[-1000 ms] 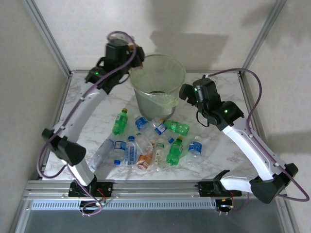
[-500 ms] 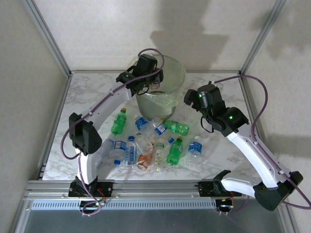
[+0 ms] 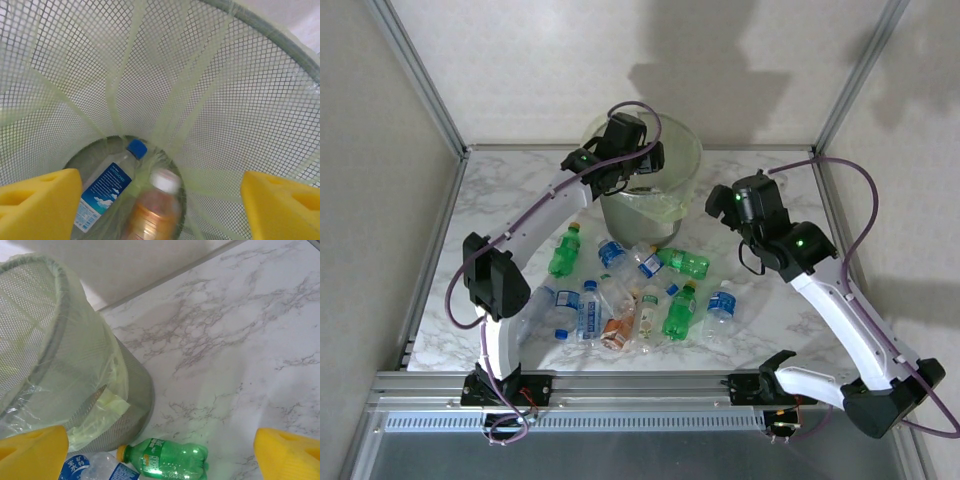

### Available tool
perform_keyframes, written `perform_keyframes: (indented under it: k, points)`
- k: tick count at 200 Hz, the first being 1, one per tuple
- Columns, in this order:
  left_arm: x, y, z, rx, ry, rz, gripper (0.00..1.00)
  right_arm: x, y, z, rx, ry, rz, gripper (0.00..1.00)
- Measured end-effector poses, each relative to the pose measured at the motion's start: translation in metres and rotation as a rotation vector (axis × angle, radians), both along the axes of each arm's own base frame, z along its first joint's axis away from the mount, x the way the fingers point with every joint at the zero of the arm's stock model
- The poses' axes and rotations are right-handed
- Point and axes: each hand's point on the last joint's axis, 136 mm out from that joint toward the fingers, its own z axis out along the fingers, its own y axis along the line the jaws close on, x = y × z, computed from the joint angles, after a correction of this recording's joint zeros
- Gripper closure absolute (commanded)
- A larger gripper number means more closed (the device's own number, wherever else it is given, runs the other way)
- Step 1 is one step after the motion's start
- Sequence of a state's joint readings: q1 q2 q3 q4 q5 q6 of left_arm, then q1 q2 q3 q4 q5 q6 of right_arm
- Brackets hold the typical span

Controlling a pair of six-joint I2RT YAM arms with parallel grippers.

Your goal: Put the plastic bottles in the bin

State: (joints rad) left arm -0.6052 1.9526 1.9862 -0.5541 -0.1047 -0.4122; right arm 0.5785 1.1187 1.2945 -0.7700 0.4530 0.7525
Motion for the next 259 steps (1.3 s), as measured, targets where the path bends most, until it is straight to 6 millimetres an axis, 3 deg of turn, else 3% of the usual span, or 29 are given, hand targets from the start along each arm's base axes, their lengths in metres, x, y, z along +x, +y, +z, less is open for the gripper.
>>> perform_keyframes:
  k: [30, 69, 100, 122, 149, 192, 220, 259]
  points:
    - [-0.006, 0.000, 0.018, -0.021, -0.030, -0.007, 0.13, -0.002, -0.002, -0.002, -0.007, 0.010, -0.003, 0.02]
    - [-0.037, 0.015, 0.083, -0.134, -0.181, -0.021, 0.07, -0.009, -0.011, -0.016, -0.055, 0.062, -0.020, 0.01]
    - [-0.076, 0.042, 0.155, -0.277, -0.358, -0.015, 0.04, -0.021, -0.019, -0.051, -0.117, 0.167, -0.019, 0.01]
    - [-0.097, 0.060, 0.182, -0.343, -0.435, -0.008, 0.05, -0.036, -0.022, -0.084, -0.141, 0.268, -0.007, 0.01]
    - [-0.110, 0.081, 0.169, -0.364, -0.434, 0.024, 0.07, -0.063, -0.030, -0.128, -0.160, 0.404, -0.001, 0.03]
    - [-0.108, 0.133, 0.105, -0.350, -0.337, 0.160, 0.10, -0.104, -0.028, -0.187, -0.117, 0.579, 0.034, 0.05]
    - [-0.104, 0.158, 0.078, -0.370, -0.285, 0.236, 0.11, -0.113, -0.023, -0.207, -0.091, 0.638, 0.046, 0.05]
    - [-0.105, 0.156, 0.071, -0.401, -0.259, 0.230, 0.12, -0.112, -0.015, -0.225, -0.066, 0.664, 0.047, 0.06]
